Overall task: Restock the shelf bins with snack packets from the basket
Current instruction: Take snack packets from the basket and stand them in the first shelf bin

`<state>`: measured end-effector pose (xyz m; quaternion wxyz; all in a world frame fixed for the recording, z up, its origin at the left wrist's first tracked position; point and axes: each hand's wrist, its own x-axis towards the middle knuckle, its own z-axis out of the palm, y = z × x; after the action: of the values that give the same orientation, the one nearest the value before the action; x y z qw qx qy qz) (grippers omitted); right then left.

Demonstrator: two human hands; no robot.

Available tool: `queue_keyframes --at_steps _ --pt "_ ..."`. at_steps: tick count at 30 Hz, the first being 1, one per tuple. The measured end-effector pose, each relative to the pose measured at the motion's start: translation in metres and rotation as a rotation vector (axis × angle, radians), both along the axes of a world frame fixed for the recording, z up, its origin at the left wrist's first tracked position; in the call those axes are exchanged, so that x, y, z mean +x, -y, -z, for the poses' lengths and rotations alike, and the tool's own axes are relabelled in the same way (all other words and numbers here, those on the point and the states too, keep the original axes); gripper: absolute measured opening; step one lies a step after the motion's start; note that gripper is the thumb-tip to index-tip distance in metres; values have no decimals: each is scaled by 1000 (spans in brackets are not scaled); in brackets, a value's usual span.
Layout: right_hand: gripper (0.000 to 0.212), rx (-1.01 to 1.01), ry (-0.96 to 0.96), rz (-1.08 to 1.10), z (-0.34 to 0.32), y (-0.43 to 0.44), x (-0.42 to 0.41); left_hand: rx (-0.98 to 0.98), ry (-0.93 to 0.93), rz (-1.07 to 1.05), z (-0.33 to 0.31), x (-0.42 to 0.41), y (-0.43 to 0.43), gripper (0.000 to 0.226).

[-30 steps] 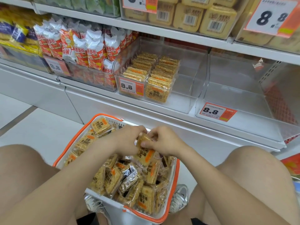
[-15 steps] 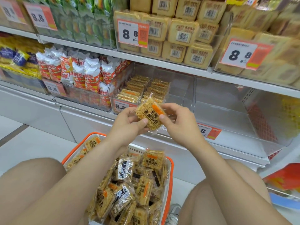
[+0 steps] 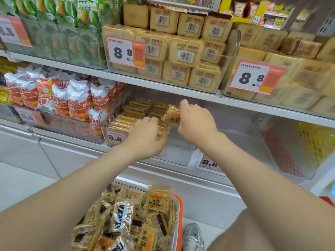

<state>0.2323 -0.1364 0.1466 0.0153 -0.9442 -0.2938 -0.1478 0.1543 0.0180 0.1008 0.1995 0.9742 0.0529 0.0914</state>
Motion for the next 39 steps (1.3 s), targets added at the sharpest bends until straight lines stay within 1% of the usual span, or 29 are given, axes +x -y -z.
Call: queue_keyframes --at_steps 2,4,6,8,10,13,15,17,20,21,24,27,30,36,39 --pt "40 -143 47 56 7 -6 14 150 31 94 9 15 0 48" --pt "37 -205 78 92 16 -11 33 222 37 172 23 25 1 45" --pt "31 -200 60 120 25 -17 54 282 5 223 36 33 3 54" --pt "34 -183 16 167 31 -27 73 358 -17 230 43 42 1 65" --pt "39 -226 36 230 33 -39 93 397 -23 213 44 51 -6 75" --pt "38 -247 8 280 43 -55 118 361 -65 211 44 56 -15 82" --pt "34 -236 35 307 55 -59 130 339 -66 208 45 57 -18 85" --pt "36 -221 87 360 63 -60 141 357 -60 198 44 58 -21 86" --pt "39 -109 226 409 65 -62 152 374 -42 198 45 61 -26 86" --pt "38 -99 225 406 65 -64 153 374 -41 200 45 61 -27 87" --pt "34 -125 126 377 73 -74 154 363 -40 210 46 61 -30 90" --pt "34 -75 24 433 81 -76 158 366 -29 210 47 62 -30 89" --pt "32 -52 44 463 83 -78 161 366 -37 203 47 62 -30 92" --pt "33 -49 76 373 86 -78 162 364 -48 208 47 61 -30 90" --pt "30 -18 46 334 84 -76 161 377 -51 213 46 61 -32 92"
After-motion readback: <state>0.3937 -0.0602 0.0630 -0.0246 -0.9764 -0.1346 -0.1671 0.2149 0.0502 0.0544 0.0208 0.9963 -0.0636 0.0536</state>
